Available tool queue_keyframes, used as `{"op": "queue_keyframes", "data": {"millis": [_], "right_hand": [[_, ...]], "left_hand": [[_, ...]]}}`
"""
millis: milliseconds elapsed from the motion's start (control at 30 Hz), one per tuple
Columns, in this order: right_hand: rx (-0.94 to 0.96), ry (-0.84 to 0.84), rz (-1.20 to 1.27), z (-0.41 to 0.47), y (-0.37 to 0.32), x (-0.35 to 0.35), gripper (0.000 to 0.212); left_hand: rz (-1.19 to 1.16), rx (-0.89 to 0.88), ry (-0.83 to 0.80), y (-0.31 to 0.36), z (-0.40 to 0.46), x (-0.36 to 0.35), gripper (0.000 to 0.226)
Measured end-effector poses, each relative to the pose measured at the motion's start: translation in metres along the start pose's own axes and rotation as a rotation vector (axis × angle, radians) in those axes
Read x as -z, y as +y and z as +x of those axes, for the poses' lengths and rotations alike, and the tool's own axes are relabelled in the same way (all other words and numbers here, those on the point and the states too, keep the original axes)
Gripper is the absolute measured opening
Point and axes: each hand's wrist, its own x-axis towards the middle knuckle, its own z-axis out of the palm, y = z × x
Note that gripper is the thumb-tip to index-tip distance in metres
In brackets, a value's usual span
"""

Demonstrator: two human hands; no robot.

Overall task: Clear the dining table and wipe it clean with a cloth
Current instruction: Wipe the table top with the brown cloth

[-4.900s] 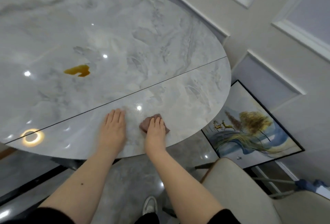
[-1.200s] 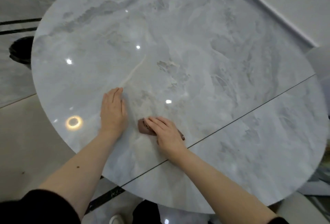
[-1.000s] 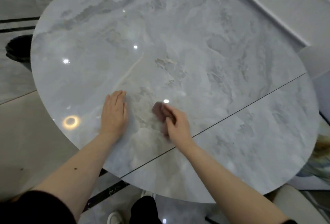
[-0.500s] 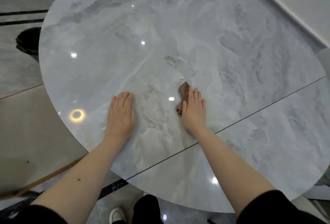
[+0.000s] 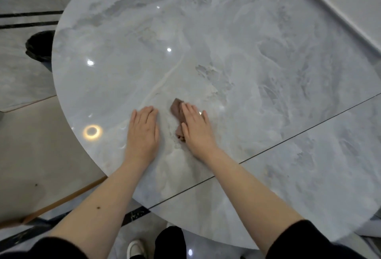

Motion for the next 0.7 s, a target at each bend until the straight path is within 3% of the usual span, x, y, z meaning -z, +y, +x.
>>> {"op": "queue_keyframes", "data": {"millis": [200,400,567,700], "right_hand": [[0.114,-0.084,-0.009,-0.077,0.003,-0.001,0.058],[-0.222,-0.006,-0.048,-0.088,0.067,0.018,0.055],[-0.544,0.128,0.015,-0.047,0.057,0.015,0.055],[-0.529,0.167,0.027,-0.018,0.021,0.003,0.056]], "left_hand": [[-0.052,0.033,-0.002,-0.002,0.0,0.006,0.051],[0.001,0.009,0.024,-0.016,0.005,0.019,0.053],[0.075,0.037,0.034,-0.044,0.001,0.025,0.054],[0.08,0.106,0.097,-0.056,-0.002,0.026,0.039]]}}
